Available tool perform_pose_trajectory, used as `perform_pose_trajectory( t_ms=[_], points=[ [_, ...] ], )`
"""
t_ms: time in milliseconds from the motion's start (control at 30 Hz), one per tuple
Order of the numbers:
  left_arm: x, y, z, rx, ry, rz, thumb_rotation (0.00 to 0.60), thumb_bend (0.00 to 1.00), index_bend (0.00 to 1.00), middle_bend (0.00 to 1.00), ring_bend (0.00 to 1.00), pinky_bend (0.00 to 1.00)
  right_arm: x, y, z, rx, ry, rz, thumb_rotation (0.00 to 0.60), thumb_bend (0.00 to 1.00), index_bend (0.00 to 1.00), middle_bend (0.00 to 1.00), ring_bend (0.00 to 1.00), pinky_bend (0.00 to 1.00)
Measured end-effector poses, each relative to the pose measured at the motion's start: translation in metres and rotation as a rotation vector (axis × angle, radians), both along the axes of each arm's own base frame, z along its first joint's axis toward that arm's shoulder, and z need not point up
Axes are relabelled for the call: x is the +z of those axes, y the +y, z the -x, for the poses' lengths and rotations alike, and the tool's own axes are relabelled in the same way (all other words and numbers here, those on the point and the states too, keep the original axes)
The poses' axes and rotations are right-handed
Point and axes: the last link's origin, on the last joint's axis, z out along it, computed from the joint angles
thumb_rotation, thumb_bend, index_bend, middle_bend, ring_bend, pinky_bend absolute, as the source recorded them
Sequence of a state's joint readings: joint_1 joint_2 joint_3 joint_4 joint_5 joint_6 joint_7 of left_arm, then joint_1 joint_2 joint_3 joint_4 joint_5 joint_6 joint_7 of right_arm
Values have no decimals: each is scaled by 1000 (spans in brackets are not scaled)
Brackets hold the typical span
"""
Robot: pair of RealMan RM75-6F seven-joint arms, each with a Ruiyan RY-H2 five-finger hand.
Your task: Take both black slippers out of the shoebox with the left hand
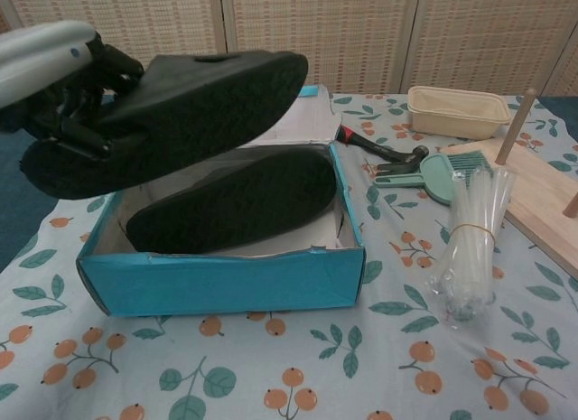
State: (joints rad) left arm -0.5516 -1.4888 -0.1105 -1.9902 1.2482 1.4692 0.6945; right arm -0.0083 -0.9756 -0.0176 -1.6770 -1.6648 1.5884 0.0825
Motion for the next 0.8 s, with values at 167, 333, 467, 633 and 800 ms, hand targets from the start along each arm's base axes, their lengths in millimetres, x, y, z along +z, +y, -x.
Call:
perform_pose_trajectory(
  t_ms=[167, 333, 467, 633, 800],
  points=[
    [30, 12, 23, 22, 73, -198, 600, 761, 824, 820, 764, 727, 1, 2, -1, 4, -1, 2, 345, 199, 0, 0, 0, 0],
    [46, 33, 71, 92, 251, -351, 600, 751, 815, 814, 755, 721, -1, 4, -4, 17, -2, -10, 347, 199, 0, 0, 0, 0],
    [57, 52, 125, 177, 399, -443, 600, 746, 809, 809, 738, 718, -2, 6, -7, 31, -4, -14, 346, 199, 0, 0, 0, 0],
    [68, 70, 184, 277, 531, -497, 600, 712, 794, 792, 712, 698, -4, 7, -8, 35, -1, -24, 346, 199, 0, 0, 0, 0],
    [68, 81, 231, 365, 606, -486, 600, 537, 674, 711, 632, 610, -8, 5, -7, 26, 10, -32, 345, 199, 0, 0, 0, 0]
  ],
)
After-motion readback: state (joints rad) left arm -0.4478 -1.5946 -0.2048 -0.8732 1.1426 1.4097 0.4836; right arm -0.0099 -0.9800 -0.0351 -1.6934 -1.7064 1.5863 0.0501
